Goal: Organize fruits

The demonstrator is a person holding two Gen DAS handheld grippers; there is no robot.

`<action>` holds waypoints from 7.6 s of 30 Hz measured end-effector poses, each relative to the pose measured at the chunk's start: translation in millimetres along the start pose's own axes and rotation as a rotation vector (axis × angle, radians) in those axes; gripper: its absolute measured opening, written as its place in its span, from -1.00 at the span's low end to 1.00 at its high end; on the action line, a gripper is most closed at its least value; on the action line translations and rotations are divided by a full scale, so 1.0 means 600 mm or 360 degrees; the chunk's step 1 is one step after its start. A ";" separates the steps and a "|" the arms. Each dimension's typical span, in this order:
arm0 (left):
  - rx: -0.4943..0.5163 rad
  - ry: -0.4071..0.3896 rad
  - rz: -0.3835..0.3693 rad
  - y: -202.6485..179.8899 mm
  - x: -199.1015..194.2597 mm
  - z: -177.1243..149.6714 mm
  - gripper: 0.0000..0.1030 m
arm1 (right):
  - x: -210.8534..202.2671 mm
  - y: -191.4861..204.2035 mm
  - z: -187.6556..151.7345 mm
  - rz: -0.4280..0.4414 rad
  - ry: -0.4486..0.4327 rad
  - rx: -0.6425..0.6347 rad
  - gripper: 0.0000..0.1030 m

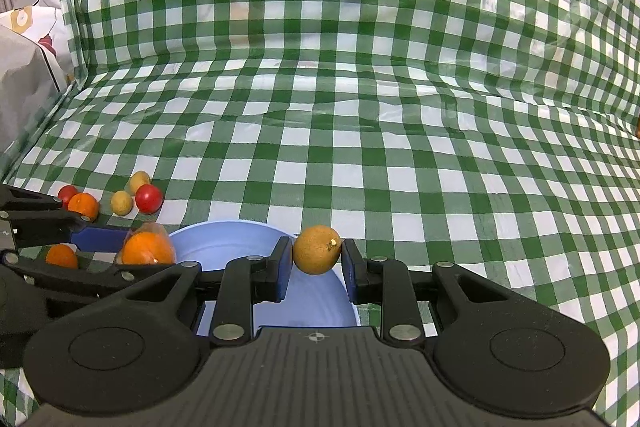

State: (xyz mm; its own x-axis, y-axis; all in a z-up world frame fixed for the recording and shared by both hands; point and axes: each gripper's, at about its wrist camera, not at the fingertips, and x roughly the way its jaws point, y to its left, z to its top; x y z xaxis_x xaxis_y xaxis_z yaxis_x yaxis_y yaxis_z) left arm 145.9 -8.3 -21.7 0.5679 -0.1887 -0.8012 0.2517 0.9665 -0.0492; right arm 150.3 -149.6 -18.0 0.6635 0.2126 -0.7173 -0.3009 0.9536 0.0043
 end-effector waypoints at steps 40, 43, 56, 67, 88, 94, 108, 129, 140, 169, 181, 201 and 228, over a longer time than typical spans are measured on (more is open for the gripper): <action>0.0017 -0.0193 0.0153 0.001 -0.023 0.002 0.25 | 0.000 -0.026 0.026 -0.0153 -0.0155 0.0192 0.34; -0.0010 -0.0241 0.0186 0.012 -0.034 0.005 0.25 | -0.002 -0.028 0.032 -0.0169 -0.0181 0.0238 0.34; -0.0108 -0.0858 0.1708 0.293 -0.317 0.003 0.71 | 0.000 0.023 0.082 0.0000 -0.0258 0.0273 0.36; -0.0628 -0.0591 0.1799 0.490 -0.402 -0.125 0.72 | 0.008 0.102 0.113 0.0173 -0.0280 0.0215 0.36; -0.0731 -0.0138 0.0511 0.315 -0.133 -0.039 -0.80 | 0.062 0.124 0.117 0.0186 -0.0101 0.0387 -0.14; -0.0902 -0.0038 0.0287 0.338 -0.089 -0.042 -0.80 | 0.098 0.139 0.114 0.0276 -0.0008 0.0405 -0.30; -0.0505 0.0082 0.0227 0.262 -0.015 -0.053 -0.20 | 0.187 0.185 0.098 0.0196 0.0214 0.0343 -0.03; -0.0336 0.0134 0.0219 0.245 -0.003 -0.045 -0.26 | 0.179 0.184 0.104 0.0304 0.0204 0.0227 -0.44; -0.0414 0.0078 0.0240 0.252 -0.046 -0.040 -0.26 | 0.103 0.174 0.119 0.0341 0.0055 0.0206 -0.44; -0.0477 -0.0112 0.0325 0.130 -0.148 -0.095 -0.26 | -0.127 0.007 -0.024 0.0110 -0.0075 0.0278 -0.44; -0.0460 -0.0167 0.0253 0.119 -0.131 -0.085 -0.26 | -0.122 -0.040 -0.050 0.0048 -0.0095 0.0264 -0.44; -0.0343 -0.0243 0.0185 0.072 -0.110 -0.072 -0.26 | -0.115 -0.039 -0.048 0.0027 -0.0112 0.0268 -0.44; -0.0221 -0.0268 -0.0044 0.032 -0.106 -0.073 -0.26 | -0.108 -0.034 -0.047 0.0055 -0.0106 0.0220 -0.44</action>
State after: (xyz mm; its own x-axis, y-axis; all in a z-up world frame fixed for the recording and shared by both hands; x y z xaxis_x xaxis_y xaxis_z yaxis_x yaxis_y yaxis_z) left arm 80.4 30.0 2.4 0.6880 -0.2303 -0.6882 0.1650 0.9731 -0.1608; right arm 94.3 -189.0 8.6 0.6999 0.2550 -0.6671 -0.2303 0.9648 0.1271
